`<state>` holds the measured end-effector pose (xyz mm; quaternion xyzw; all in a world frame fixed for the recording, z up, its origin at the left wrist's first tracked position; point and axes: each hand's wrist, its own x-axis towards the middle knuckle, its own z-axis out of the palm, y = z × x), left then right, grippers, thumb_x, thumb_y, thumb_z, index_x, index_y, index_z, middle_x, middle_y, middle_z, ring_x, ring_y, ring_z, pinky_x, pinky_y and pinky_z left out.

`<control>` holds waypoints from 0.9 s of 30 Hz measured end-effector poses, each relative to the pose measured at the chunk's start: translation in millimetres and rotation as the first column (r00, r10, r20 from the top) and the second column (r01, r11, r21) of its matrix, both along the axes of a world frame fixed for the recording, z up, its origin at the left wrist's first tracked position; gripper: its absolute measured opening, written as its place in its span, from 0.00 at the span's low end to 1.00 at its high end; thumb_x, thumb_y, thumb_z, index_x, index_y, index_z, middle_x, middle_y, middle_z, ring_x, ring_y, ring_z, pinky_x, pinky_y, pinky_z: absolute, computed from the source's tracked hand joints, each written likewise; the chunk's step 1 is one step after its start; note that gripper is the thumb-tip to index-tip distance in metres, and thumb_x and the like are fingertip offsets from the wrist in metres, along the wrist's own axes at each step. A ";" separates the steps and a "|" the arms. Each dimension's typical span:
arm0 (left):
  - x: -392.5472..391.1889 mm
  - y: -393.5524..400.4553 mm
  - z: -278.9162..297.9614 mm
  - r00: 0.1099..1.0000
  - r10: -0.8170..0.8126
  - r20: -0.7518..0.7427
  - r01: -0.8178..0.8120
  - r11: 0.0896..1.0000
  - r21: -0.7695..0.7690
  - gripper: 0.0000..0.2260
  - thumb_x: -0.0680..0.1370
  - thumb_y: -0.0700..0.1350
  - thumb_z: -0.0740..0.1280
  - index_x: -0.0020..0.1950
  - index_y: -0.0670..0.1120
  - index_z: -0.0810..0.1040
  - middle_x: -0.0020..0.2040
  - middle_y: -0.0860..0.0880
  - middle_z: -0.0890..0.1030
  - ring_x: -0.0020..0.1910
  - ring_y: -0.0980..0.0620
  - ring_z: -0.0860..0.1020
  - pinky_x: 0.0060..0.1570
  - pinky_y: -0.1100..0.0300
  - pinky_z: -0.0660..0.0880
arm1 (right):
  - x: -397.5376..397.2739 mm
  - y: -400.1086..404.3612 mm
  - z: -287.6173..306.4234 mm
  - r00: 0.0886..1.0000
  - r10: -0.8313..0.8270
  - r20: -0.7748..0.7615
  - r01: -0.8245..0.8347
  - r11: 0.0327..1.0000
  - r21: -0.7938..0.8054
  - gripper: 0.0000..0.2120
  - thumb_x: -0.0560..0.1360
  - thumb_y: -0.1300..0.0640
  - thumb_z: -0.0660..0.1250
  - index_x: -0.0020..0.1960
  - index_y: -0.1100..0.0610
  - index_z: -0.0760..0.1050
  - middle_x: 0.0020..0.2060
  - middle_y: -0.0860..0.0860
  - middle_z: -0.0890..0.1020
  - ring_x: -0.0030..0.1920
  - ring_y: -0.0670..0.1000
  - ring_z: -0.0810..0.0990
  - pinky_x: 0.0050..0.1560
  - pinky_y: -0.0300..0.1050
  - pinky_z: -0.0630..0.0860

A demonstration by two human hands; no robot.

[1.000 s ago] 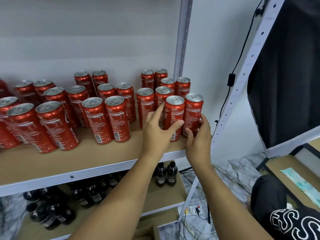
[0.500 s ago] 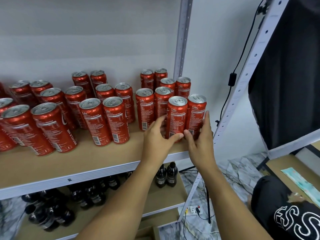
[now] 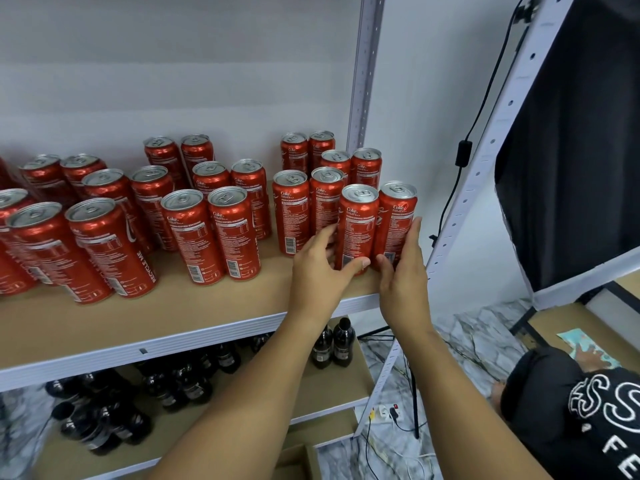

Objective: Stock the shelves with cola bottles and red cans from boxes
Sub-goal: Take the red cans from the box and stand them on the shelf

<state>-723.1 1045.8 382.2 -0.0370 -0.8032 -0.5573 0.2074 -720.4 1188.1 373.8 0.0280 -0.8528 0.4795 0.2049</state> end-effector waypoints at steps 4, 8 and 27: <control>2.5 1.5 1.2 1.000 -0.014 -0.010 0.014 1.000 0.025 0.32 0.71 0.48 0.82 0.72 0.48 0.75 0.65 0.51 0.82 0.61 0.57 0.81 0.61 0.57 0.80 | 1.0 -1.0 -0.7 1.000 -0.017 -0.018 0.017 1.000 -0.008 0.37 0.84 0.56 0.60 0.83 0.48 0.40 0.74 0.52 0.67 0.72 0.51 0.68 0.71 0.49 0.68; 4.9 1.1 -1.3 1.000 -0.014 -0.016 0.014 1.000 0.003 0.30 0.72 0.48 0.81 0.72 0.46 0.76 0.65 0.50 0.82 0.62 0.58 0.80 0.64 0.56 0.79 | 6.2 -5.4 -7.1 0.999 -0.037 -0.016 0.037 0.999 -0.007 0.40 0.83 0.56 0.63 0.83 0.48 0.39 0.73 0.55 0.67 0.72 0.53 0.67 0.70 0.49 0.69; 205.8 -195.7 -303.2 0.805 0.469 0.362 -0.491 0.871 -0.035 0.11 0.78 0.39 0.72 0.61 0.47 0.80 0.50 0.51 0.83 0.49 0.51 0.82 0.52 0.52 0.81 | 136.0 -155.0 -251.6 0.946 0.281 0.160 -0.292 0.955 0.050 0.14 0.79 0.63 0.69 0.63 0.58 0.75 0.45 0.50 0.77 0.47 0.50 0.77 0.51 0.52 0.78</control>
